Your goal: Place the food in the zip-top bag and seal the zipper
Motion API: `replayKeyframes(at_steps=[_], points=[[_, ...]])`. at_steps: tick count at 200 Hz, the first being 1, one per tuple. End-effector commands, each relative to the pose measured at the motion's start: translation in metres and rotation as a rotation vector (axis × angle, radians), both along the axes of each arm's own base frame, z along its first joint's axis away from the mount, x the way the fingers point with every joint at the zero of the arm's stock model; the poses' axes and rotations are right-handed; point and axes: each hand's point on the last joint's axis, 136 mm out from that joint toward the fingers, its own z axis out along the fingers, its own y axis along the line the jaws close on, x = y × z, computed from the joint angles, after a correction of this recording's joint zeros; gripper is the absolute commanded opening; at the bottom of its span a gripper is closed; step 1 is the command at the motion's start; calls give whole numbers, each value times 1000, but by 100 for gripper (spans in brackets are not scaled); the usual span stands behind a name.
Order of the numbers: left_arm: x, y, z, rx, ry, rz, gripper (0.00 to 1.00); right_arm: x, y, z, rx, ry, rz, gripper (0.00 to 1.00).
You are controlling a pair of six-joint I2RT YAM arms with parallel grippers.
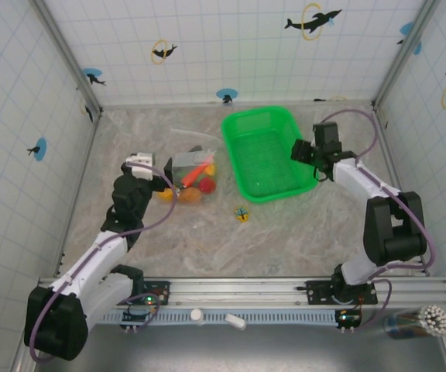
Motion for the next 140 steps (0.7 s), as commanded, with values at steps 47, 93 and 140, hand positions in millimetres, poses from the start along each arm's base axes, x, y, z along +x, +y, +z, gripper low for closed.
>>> replayKeyframes(at_steps=[47, 93, 140], points=[[-10, 100, -53, -132, 7, 402, 98, -53, 56, 19, 274, -24, 185, 84], [-21, 148, -113, -206, 122, 552, 98, -44, -1, 72, -16, -325, 44, 100], [-36, 149, -146, -115, 173, 539, 98, -61, -76, 65, -344, -558, -173, 99]])
